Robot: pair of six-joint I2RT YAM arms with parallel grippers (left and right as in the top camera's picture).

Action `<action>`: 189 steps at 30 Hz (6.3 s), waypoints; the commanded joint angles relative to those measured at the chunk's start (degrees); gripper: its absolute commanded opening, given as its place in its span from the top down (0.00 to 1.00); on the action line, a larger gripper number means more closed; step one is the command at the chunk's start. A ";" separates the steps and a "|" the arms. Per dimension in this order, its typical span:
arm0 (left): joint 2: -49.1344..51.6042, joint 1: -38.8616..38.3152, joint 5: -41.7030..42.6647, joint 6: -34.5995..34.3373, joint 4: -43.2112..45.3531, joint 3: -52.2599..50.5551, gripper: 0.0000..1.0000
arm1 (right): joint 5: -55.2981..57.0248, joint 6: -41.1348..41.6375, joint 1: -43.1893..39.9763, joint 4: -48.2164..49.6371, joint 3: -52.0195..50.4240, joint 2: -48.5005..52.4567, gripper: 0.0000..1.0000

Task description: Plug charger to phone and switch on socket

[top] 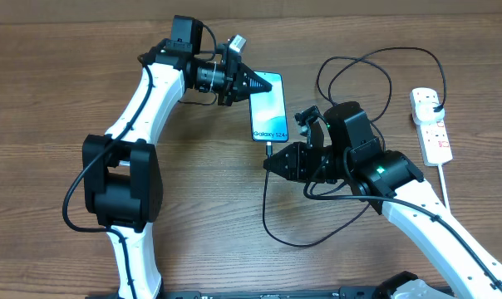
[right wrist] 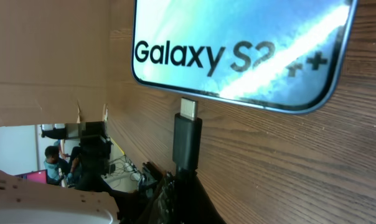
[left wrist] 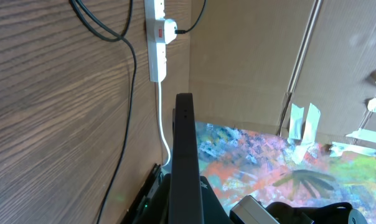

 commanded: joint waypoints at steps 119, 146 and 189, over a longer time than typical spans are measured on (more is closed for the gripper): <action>-0.02 2.12 5.38 -0.39 1.31 0.92 0.96 | -2.03 -2.19 0.22 3.56 -0.42 1.36 0.96; -0.02 1.20 5.16 -0.31 1.07 0.92 0.96 | -1.84 -2.19 0.22 3.56 -0.42 1.36 0.96; -0.02 1.05 3.85 0.31 0.90 0.90 0.96 | -1.40 -2.19 0.22 3.26 -0.42 1.36 0.96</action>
